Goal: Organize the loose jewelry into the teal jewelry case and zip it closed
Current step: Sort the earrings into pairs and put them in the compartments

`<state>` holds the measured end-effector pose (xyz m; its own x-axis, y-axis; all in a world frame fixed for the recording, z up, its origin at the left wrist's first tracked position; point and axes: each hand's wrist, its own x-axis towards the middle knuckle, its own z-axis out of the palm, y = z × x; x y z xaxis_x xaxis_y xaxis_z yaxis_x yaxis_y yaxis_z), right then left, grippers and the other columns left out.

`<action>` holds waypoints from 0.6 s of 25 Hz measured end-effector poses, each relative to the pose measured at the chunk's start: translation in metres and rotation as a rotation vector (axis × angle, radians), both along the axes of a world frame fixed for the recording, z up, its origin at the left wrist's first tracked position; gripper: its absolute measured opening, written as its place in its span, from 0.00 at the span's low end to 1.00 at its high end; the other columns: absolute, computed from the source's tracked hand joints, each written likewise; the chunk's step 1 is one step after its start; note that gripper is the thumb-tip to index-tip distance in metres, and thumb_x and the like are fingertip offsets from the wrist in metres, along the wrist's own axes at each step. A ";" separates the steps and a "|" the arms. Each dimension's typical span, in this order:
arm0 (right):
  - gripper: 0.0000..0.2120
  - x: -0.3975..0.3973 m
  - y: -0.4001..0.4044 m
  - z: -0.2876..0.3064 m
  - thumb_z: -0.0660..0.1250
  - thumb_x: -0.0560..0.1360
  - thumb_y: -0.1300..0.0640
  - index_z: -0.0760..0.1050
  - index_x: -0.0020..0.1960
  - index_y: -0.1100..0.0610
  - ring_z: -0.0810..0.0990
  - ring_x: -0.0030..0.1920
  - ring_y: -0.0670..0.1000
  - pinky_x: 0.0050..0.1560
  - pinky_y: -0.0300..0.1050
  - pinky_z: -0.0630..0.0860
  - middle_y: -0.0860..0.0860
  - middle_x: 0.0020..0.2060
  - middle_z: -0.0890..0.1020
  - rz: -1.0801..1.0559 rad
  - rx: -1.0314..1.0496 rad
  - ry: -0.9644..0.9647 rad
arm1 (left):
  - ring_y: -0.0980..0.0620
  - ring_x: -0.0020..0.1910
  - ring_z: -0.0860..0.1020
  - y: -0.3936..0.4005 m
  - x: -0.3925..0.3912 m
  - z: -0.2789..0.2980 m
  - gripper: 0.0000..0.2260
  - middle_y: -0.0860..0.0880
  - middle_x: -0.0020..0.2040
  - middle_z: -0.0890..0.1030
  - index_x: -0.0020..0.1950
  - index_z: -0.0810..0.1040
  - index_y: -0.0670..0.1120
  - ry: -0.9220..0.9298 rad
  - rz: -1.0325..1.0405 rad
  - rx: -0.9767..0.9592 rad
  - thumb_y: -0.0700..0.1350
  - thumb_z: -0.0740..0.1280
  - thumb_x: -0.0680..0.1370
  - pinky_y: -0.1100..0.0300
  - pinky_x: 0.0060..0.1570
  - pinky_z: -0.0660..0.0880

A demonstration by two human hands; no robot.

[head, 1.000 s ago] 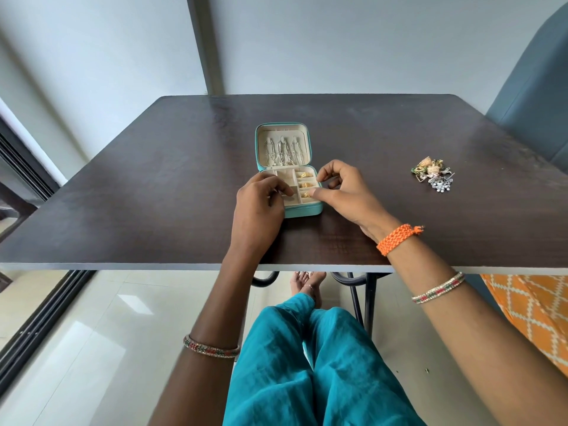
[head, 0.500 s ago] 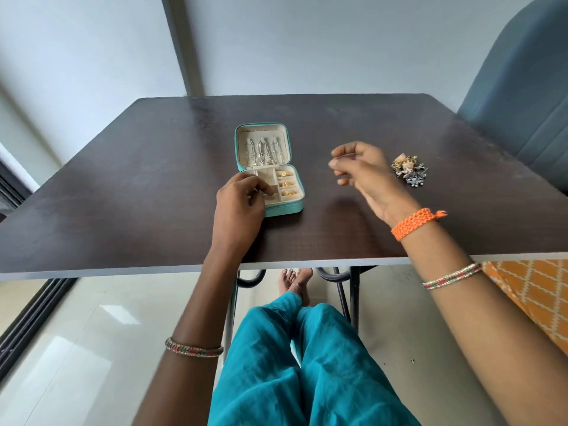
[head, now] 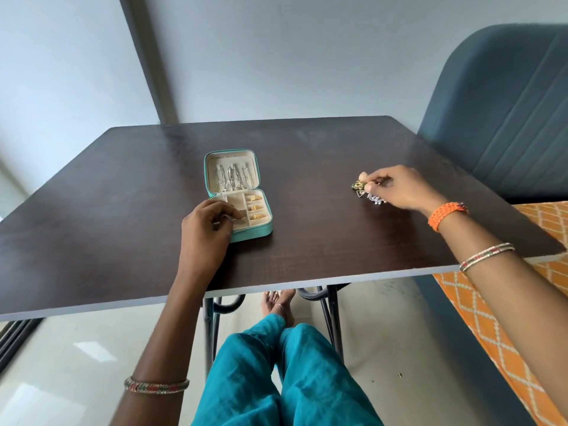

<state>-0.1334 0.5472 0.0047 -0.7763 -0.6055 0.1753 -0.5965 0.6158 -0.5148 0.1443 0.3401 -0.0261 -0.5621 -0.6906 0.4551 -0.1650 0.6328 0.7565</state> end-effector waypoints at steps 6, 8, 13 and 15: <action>0.05 0.004 -0.003 -0.011 0.73 0.69 0.62 0.82 0.38 0.52 0.79 0.37 0.50 0.42 0.41 0.74 0.54 0.36 0.84 0.011 -0.199 -0.045 | 0.60 0.48 0.74 0.001 0.001 0.001 0.13 0.55 0.50 0.77 0.42 0.83 0.42 -0.016 0.002 0.012 0.29 0.62 0.74 0.78 0.43 0.71; 0.10 -0.005 0.001 -0.014 0.73 0.67 0.66 0.80 0.35 0.51 0.80 0.38 0.51 0.43 0.46 0.77 0.53 0.35 0.83 -0.057 -0.286 -0.119 | 0.58 0.49 0.74 0.002 0.001 0.002 0.13 0.55 0.51 0.77 0.42 0.83 0.42 -0.020 0.000 0.020 0.29 0.62 0.74 0.79 0.42 0.70; 0.11 -0.023 0.012 -0.011 0.71 0.70 0.68 0.77 0.37 0.53 0.80 0.38 0.52 0.37 0.43 0.79 0.53 0.34 0.80 -0.210 -0.437 -0.275 | 0.56 0.49 0.74 0.001 0.001 0.003 0.13 0.55 0.51 0.76 0.42 0.83 0.42 -0.030 0.003 0.013 0.28 0.62 0.74 0.80 0.41 0.69; 0.10 -0.027 0.012 -0.012 0.72 0.70 0.65 0.77 0.37 0.52 0.80 0.38 0.50 0.33 0.38 0.75 0.53 0.35 0.81 -0.189 -0.406 -0.275 | 0.56 0.49 0.74 0.001 0.001 0.003 0.13 0.55 0.51 0.76 0.42 0.83 0.42 -0.037 0.008 0.016 0.29 0.62 0.74 0.79 0.41 0.70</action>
